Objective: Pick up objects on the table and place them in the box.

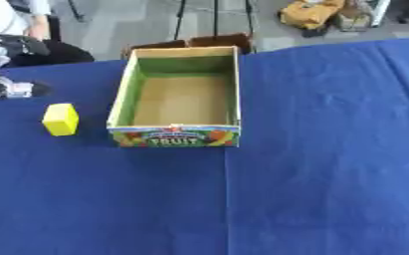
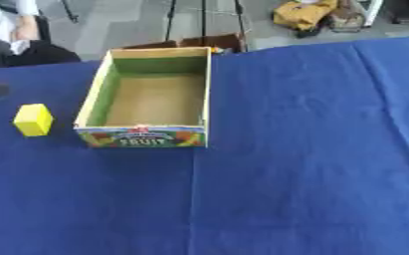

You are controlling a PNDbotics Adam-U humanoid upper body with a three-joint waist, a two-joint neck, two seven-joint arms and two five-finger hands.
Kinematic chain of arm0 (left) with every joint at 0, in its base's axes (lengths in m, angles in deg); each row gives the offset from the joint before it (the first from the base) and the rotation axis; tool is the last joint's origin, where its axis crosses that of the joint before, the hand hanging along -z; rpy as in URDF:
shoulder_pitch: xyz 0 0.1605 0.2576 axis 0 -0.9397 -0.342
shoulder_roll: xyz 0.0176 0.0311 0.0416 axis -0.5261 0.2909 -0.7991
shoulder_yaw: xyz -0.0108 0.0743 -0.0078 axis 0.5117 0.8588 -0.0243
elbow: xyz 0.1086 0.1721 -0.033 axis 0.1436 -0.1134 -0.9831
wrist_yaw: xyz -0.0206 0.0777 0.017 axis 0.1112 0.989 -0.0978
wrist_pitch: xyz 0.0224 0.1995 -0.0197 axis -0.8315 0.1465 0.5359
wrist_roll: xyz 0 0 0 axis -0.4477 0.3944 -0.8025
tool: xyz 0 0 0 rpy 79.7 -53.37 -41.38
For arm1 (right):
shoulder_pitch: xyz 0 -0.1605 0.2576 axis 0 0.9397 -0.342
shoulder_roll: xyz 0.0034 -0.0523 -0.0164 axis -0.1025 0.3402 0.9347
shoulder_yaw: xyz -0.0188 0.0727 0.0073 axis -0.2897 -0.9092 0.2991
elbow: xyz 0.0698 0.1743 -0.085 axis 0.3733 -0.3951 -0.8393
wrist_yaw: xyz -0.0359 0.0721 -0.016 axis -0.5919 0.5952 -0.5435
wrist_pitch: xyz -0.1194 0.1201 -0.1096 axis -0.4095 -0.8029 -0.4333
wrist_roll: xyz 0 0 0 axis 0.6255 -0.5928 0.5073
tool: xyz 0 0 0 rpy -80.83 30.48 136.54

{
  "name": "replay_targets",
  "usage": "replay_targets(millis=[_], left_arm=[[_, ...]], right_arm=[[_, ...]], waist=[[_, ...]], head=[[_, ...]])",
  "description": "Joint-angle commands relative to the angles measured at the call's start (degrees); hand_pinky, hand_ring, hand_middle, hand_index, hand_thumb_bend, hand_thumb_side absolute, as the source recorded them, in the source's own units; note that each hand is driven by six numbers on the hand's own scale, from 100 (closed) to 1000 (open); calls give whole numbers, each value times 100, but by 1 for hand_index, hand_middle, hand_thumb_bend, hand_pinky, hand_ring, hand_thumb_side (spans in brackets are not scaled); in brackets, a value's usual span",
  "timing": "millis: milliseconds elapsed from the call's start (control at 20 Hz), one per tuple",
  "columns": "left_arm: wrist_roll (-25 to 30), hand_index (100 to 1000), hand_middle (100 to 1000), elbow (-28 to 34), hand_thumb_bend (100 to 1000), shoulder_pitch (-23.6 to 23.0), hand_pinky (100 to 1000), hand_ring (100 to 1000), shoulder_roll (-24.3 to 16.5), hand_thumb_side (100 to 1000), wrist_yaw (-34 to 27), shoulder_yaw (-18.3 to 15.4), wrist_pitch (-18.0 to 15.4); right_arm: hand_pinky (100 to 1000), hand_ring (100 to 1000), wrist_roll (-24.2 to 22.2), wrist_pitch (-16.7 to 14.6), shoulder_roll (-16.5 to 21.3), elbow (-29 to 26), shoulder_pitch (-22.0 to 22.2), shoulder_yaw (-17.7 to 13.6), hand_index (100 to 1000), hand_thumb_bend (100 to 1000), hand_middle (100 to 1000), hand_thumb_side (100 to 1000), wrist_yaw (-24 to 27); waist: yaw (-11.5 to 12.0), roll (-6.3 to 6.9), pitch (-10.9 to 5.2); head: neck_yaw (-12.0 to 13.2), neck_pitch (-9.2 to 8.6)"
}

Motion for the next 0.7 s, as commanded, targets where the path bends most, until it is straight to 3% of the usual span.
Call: replay_targets(millis=[50, 300, 700], left_arm=[[282, 1000, 1000, -195, 597, 149, 904, 1000, -48, 851, 97, 27, 51], [749, 1000, 1000, -604, 565, 307, 905, 1000, 111, 762, 289, 74, 189], [713, 1000, 1000, -870, 507, 484, 907, 1000, 269, 682, 996, 21, 228]], right_arm=[[698, 699, -42, -8, 135, -105, -61, 8, 815, 100, 672, 1000, 43], [698, 697, -57, -21, 136, -105, -79, 11, 813, 100, 666, 1000, 64], [700, 695, -91, -29, 152, -105, -109, 22, 805, 100, 650, 1000, 90]], waist=[[-17, 65, -152], [-90, 80, -127], [-187, 118, -30]], head=[[42, -83], [105, -126], [176, -174]])
